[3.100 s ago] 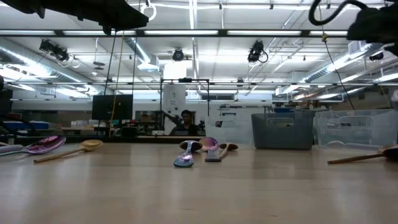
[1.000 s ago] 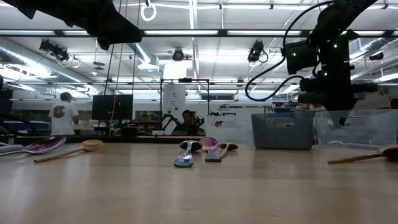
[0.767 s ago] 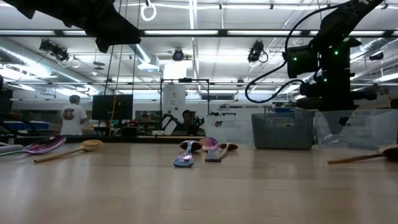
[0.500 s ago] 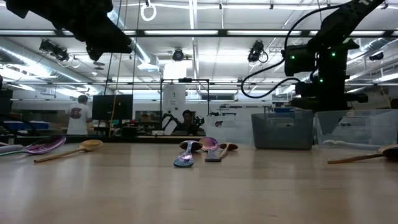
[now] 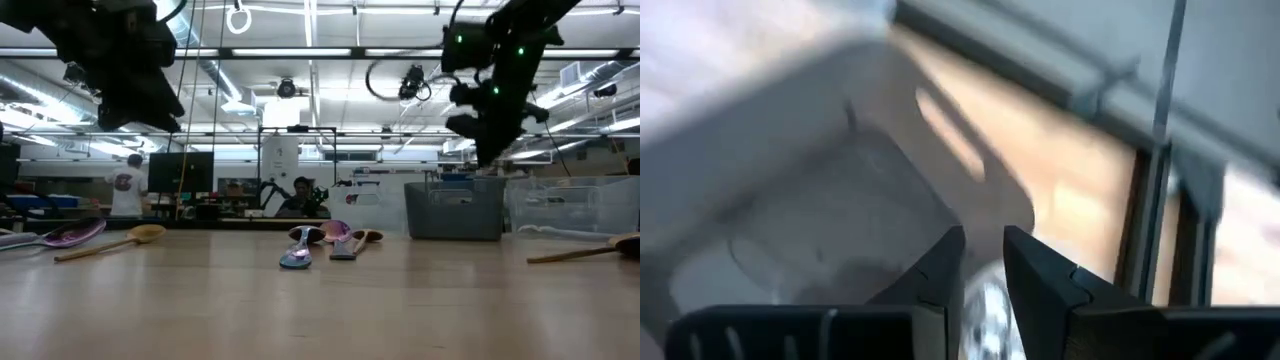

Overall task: Sort silverware by color (type)
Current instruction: Put the blue spoon into the left transparent bin

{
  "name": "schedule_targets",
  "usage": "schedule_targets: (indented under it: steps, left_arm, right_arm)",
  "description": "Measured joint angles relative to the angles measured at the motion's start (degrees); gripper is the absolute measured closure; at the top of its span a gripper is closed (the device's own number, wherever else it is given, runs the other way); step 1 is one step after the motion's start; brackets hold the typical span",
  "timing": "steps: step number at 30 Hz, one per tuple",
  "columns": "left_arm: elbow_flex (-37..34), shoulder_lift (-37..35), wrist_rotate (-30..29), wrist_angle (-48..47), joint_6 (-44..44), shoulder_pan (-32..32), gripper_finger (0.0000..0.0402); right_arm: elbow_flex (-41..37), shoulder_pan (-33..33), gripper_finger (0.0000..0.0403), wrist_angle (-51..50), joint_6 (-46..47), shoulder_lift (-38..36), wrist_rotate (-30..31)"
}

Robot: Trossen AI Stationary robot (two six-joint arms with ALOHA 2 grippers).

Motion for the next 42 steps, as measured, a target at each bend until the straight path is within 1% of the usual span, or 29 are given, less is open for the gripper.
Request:
schedule_targets:
  steps: [3, 6, 9, 11, 12, 17, 20, 23, 26, 31, 35, 39, 42]
  left_arm:
    - [0.0, 3.8, -1.4, 0.9, -3.2, -1.7, 0.0260]
    - [0.0, 8.6, -4.5, 3.3, -6.6, -2.8, 0.0260]
    - [-0.1, 14.7, -5.1, 8.9, -7.6, -3.1, 0.0260]
    - [-0.1, 18.5, -5.1, 13.1, -7.8, -3.1, 0.0260]
    - [0.4, 20.6, -5.1, 14.8, -7.8, -3.1, 0.0260]
    - [7.1, 31.0, -5.1, 14.6, -8.3, -3.7, 0.0260]
    - [13.2, 37.5, -5.6, 12.9, -7.5, -4.6, 0.0260]
    - [20.0, 43.5, -7.3, 8.1, -7.5, -5.5, 0.0260]
    - [26.2, 49.1, -7.9, 4.0, -7.8, -5.7, 0.0260]
    - [34.0, 57.3, -7.8, 2.7, -7.9, -5.7, 0.0260]
    - [38.5, 61.6, -7.2, 2.4, -9.1, -6.0, 0.0260]
    - [41.1, 64.5, -7.2, 0.1, -12.2, -6.0, 0.0260]
    - [43.9, 66.2, -7.5, -5.4, -15.0, -6.1, 0.0260]
  right_arm:
    - [0.1, 3.5, 0.0321, 5.3, -3.5, -2.0, 3.1]
    - [-0.7, 7.2, 0.0321, 11.8, -7.5, -3.4, 2.9]
    - [-1.8, 11.3, 0.0321, 15.8, -9.6, -4.1, 2.5]
    - [-2.9, 14.1, 0.0321, 17.9, -9.9, -4.5, 3.4]
    - [-3.6, 15.4, 0.0321, 18.8, -10.1, -4.8, 3.7]
    - [-5.0, 21.7, 0.0321, 19.9, -9.8, -6.1, 5.5]
    - [-5.0, 25.3, 0.0321, 20.2, -9.2, -6.8, 6.7]
    - [-5.0, 28.0, 0.0321, 20.3, -9.1, -7.4, 7.9]
    - [-5.0, 30.3, 0.0321, 19.9, -9.0, -8.3, 8.2]
    - [-5.0, 33.4, 0.0321, 18.0, -8.9, -9.4, 8.2]
    - [-5.0, 35.3, 0.0321, 14.0, -5.7, -10.6, 8.3]
    - [-5.0, 37.5, 0.0321, 11.8, -3.9, -10.8, 9.3]
    - [-5.0, 39.1, 0.0321, 11.6, -4.1, -10.8, 9.7]
